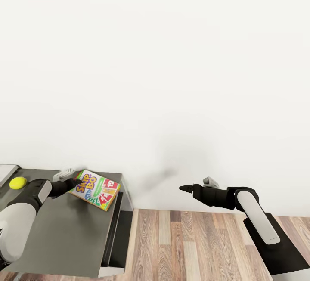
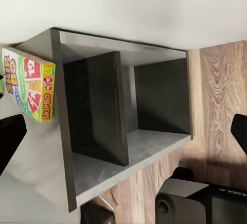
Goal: Put all the toys in the child's room - the three board games (two on the bed and one on the table), the two jigsaw puzzles on the table, and the tennis ball on the table - inside the toy box on the table in the child's room.
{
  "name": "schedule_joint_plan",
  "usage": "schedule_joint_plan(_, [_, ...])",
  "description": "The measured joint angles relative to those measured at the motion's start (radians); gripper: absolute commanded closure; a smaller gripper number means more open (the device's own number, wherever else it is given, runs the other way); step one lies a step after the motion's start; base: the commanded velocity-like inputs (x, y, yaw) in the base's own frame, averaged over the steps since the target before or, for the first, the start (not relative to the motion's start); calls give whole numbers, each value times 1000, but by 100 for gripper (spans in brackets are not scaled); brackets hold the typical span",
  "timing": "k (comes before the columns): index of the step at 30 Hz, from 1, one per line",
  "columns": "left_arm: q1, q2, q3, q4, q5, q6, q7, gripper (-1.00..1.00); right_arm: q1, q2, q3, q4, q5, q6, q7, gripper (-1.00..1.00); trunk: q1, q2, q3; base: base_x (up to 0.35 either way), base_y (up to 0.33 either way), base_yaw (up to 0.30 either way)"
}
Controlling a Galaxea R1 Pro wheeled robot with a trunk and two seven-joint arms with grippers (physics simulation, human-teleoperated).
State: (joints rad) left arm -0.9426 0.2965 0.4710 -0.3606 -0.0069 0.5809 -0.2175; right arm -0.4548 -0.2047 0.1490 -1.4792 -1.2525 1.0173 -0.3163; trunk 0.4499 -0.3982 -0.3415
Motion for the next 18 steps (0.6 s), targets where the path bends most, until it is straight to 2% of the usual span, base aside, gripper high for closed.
schedule_joint_plan(7, [0,1,0,1,0,0,0,-100,0,0,0,0,0,1,0,-100,0,0,0,-31,3,0])
schedule_joint_plan(14, [0,1,0,1,0,0,0,-100,0,0,0,0,0,0,0,-100,-1,0,0,164,62,0])
schedule_joint_plan(18, [0,1,0,1,0,0,0,-100,0,0,0,0,0,0,0,-100,-1,0,0,55,10,0])
